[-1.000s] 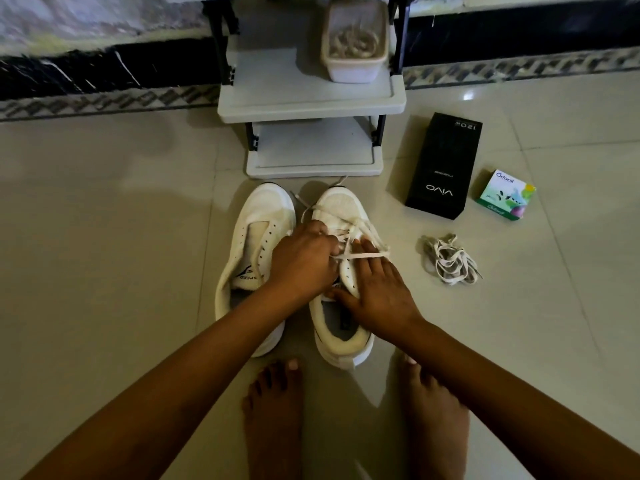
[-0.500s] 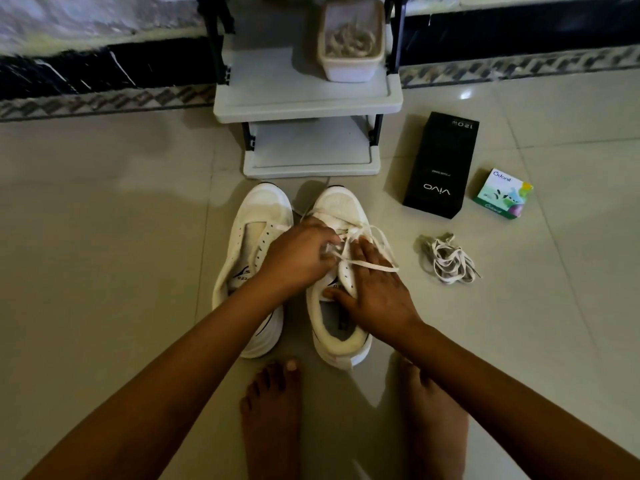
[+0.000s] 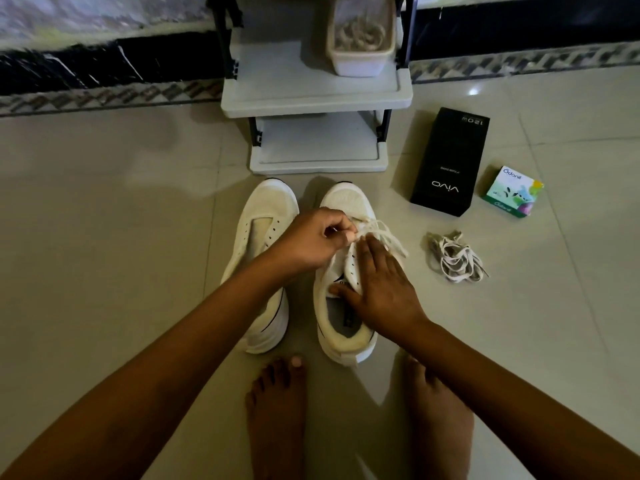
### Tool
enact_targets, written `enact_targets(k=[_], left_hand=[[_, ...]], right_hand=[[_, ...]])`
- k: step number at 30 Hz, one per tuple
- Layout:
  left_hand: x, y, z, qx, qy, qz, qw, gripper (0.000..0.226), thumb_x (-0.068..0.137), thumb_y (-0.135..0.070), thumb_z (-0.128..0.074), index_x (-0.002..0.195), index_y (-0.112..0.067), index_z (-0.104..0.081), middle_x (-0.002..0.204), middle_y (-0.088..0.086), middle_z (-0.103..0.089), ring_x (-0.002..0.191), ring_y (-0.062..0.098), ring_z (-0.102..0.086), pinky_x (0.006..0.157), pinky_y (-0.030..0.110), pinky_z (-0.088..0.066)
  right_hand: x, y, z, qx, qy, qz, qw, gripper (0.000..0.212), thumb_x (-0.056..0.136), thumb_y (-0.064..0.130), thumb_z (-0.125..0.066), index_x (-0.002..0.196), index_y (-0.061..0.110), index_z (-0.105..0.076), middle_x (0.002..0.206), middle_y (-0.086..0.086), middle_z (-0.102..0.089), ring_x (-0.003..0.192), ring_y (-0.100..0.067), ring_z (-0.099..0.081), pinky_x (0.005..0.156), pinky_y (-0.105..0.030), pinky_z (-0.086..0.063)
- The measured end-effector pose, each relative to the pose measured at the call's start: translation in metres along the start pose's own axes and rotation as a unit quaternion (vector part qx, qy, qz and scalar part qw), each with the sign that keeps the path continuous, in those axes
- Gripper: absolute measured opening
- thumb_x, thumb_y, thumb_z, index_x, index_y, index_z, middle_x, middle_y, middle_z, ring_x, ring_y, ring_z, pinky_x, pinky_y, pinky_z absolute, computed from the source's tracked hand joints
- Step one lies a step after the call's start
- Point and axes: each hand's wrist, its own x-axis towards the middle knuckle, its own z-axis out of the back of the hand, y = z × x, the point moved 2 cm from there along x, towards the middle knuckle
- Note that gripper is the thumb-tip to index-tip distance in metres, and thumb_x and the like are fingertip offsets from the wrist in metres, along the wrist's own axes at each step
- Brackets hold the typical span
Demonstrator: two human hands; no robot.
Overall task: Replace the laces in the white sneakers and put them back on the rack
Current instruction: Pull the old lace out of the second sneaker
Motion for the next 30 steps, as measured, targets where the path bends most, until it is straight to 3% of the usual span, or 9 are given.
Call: enact_targets(k=[4,9,11,14,18,22,25,28,30], left_hand=[[0.003,0.007,-0.005,0.165,0.049,0.002,0.985,0.033,0.085,-0.016,-0.065,0.117,-0.018,-0.062,0.125,0.006,-0.051,0.111,0.02,-0.052,0.092,0.029,-0.043],[0.011,0.012,-0.013,0.342,-0.044,0.024,0.939,0.016,0.086,-0.023,-0.059,0.096,-0.022,-0.071,0.117,0.004,-0.054,0.104,0.023,-0.055,0.083,0.034,-0.048],[0.014,0.009,-0.013,0.307,-0.041,0.008,0.951,0.014,0.087,-0.021,-0.061,0.095,-0.021,-0.072,0.111,0.002,-0.056,0.102,0.022,-0.056,0.081,0.03,-0.045],[0.008,-0.008,-0.004,0.092,0.006,-0.028,0.995,0.011,0.085,-0.014,-0.066,0.094,-0.015,-0.072,0.096,-0.003,-0.061,0.096,0.014,-0.059,0.08,0.022,-0.044],[0.001,-0.013,0.001,-0.135,0.031,-0.004,0.99,0.013,0.091,-0.014,-0.059,0.099,-0.015,-0.069,0.097,-0.003,-0.069,0.093,0.003,-0.062,0.083,0.016,-0.047],[0.01,0.009,-0.002,0.072,0.055,0.027,0.996,0.035,0.084,-0.017,-0.068,0.118,-0.019,-0.063,0.118,-0.004,-0.058,0.108,0.01,-0.052,0.088,0.021,-0.039],[0.012,0.019,-0.009,0.251,0.0,-0.01,0.968,0.019,0.079,-0.021,-0.068,0.097,-0.014,-0.071,0.112,0.003,-0.062,0.105,0.021,-0.057,0.091,0.032,-0.045],[0.013,0.016,-0.014,0.314,-0.057,0.009,0.948,0.017,0.085,-0.021,-0.057,0.092,-0.014,-0.071,0.115,0.005,-0.058,0.103,0.023,-0.056,0.084,0.036,-0.048],[0.015,0.011,-0.012,0.298,-0.032,-0.002,0.954,0.016,0.088,-0.019,-0.057,0.094,-0.014,-0.071,0.111,0.005,-0.058,0.101,0.023,-0.056,0.079,0.028,-0.044]], right_hand=[[0.001,-0.001,-0.002,0.025,-0.007,0.004,1.0,0.097,0.083,0.074,-0.032,0.15,0.014,0.003,0.159,-0.006,0.005,0.146,-0.018,0.002,0.116,-0.029,-0.001],[0.0,0.0,-0.001,0.031,-0.008,0.004,0.999,0.094,0.086,0.069,-0.037,0.15,0.014,0.005,0.159,-0.006,0.005,0.146,-0.017,0.002,0.116,-0.028,0.001],[0.0,0.0,0.0,0.023,0.005,-0.004,1.0,0.092,0.086,0.07,-0.035,0.151,0.014,0.001,0.159,-0.007,0.002,0.146,-0.019,-0.001,0.117,-0.031,-0.004],[0.003,-0.001,0.0,-0.013,-0.001,0.005,1.0,0.1,0.075,0.078,-0.015,0.149,0.012,-0.014,0.156,-0.012,-0.017,0.143,-0.027,-0.019,0.115,-0.037,-0.02],[0.003,0.001,-0.001,-0.027,0.013,0.016,0.999,0.095,0.083,0.075,-0.019,0.15,0.013,0.006,0.159,-0.011,0.004,0.146,-0.025,0.0,0.117,-0.034,-0.005],[0.003,0.001,-0.002,-0.018,-0.012,0.018,1.0,0.107,0.066,0.077,-0.002,0.151,0.012,-0.004,0.158,-0.01,-0.006,0.146,-0.024,-0.008,0.117,-0.033,-0.009],[0.005,-0.002,-0.004,-0.015,-0.014,0.014,1.0,0.108,0.065,0.077,-0.001,0.151,0.012,-0.004,0.159,-0.009,-0.004,0.146,-0.023,-0.007,0.117,-0.032,-0.008],[0.005,-0.001,-0.005,-0.014,-0.009,0.014,1.0,0.108,0.064,0.077,-0.001,0.151,0.012,-0.004,0.159,-0.009,-0.003,0.146,-0.023,-0.007,0.117,-0.031,-0.008],[0.004,0.0,-0.003,-0.013,-0.008,0.014,1.0,0.105,0.069,0.078,-0.008,0.151,0.012,-0.007,0.159,-0.009,-0.006,0.146,-0.023,-0.009,0.117,-0.032,-0.009]])
